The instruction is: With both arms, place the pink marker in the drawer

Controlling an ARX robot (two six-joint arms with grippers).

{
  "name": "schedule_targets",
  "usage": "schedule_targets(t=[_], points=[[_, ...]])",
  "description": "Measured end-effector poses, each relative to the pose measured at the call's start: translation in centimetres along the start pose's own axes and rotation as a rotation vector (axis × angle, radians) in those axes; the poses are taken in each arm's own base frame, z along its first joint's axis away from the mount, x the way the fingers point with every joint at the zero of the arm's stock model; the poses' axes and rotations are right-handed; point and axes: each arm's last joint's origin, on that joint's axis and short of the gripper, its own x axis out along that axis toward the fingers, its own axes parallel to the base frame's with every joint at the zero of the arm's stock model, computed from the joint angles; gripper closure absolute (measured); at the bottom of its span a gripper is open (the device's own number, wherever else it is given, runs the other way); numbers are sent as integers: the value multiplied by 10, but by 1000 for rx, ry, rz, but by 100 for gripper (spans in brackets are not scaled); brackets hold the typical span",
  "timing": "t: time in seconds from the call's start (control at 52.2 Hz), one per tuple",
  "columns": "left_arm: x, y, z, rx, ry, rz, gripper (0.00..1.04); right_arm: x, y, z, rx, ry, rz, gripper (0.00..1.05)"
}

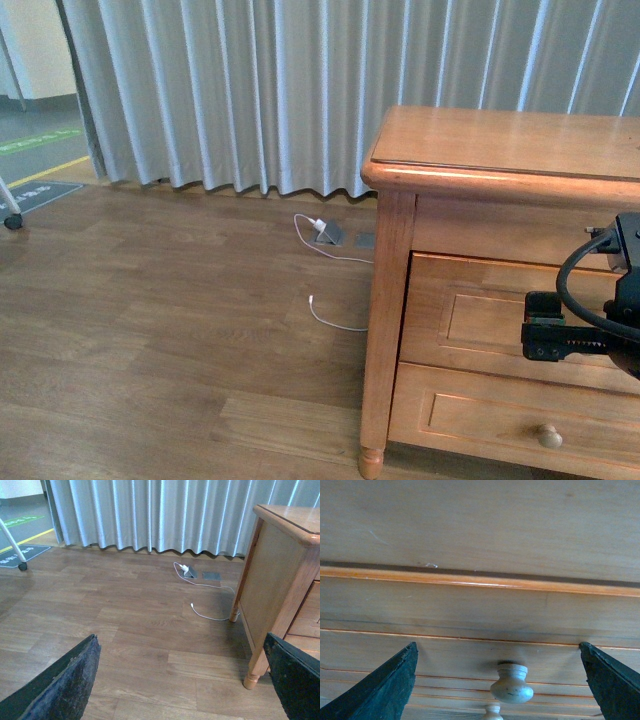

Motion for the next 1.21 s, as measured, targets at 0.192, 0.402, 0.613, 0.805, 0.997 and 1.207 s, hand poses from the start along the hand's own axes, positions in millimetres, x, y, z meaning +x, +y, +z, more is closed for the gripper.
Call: schedule_targets(t=[0.192,0.402,0.613,0.805,0.997,1.207], points=[[0,0,0,0,0,0,6,-28,-12,6,-13,-4,1,8],[0,0,0,0,0,0,6,-76,-27,16,-39,4,51,8],[0,0,0,0,0,0,6,-140,-50,32,-22,-17,81,8],[0,0,0,0,0,0,6,-207,-68,31,45,-46,113,8],[0,0,0,0,0,0,6,-236,-83,23,77,-92,46,8],[0,0,0,0,0,0,6,-237,-84,24,77,-100,48,8]])
